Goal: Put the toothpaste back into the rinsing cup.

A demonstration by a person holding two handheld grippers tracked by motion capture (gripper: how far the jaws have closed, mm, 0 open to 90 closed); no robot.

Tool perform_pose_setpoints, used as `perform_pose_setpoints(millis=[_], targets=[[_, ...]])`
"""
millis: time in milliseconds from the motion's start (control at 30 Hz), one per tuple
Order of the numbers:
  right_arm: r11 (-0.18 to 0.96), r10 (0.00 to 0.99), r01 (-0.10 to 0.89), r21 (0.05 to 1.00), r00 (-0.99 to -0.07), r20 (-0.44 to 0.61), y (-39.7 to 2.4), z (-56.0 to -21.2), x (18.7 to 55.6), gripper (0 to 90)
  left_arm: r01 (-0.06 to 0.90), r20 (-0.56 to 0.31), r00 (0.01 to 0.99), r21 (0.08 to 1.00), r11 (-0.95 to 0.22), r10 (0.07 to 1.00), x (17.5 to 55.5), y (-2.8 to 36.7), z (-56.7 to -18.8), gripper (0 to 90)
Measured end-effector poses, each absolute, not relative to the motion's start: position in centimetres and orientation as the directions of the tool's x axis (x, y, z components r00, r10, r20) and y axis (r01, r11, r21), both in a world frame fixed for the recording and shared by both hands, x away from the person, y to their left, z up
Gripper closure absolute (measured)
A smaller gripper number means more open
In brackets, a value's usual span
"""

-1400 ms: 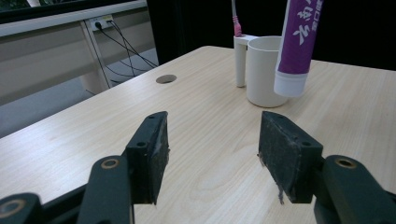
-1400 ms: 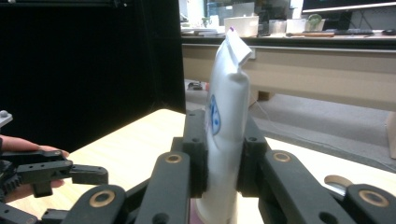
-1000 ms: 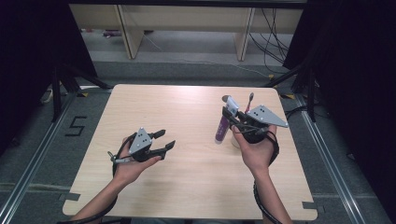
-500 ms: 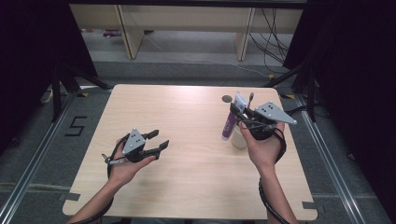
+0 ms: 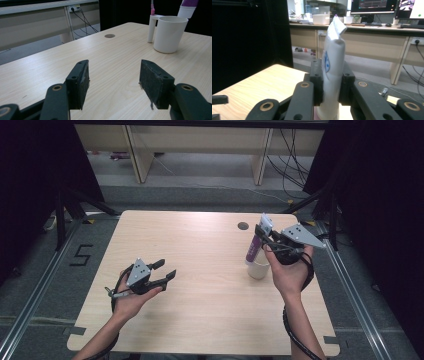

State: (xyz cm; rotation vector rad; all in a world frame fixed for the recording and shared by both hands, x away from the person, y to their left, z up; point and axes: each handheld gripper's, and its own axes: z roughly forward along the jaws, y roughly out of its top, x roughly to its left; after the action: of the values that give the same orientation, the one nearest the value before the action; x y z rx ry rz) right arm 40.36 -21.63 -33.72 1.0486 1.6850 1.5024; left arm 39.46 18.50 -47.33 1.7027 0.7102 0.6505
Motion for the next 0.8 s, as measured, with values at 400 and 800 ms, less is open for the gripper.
perform_pose_setpoints(millis=[400,800], targets=[[0.036,0.901,0.133,0.99,-0.432,0.025,-22.9,-33.5,41.3,78.1,0.137,0.042,0.66,0.975,-0.175,0.75,39.4,18.9,-48.2,40.9],[0.052,0.922,0.135,0.99,-0.386,0.004,-23.9,-33.9,42.3,78.1,0.154,0.036,0.646,0.972,-0.176,0.762,39.4,19.3,-48.5,40.7]])
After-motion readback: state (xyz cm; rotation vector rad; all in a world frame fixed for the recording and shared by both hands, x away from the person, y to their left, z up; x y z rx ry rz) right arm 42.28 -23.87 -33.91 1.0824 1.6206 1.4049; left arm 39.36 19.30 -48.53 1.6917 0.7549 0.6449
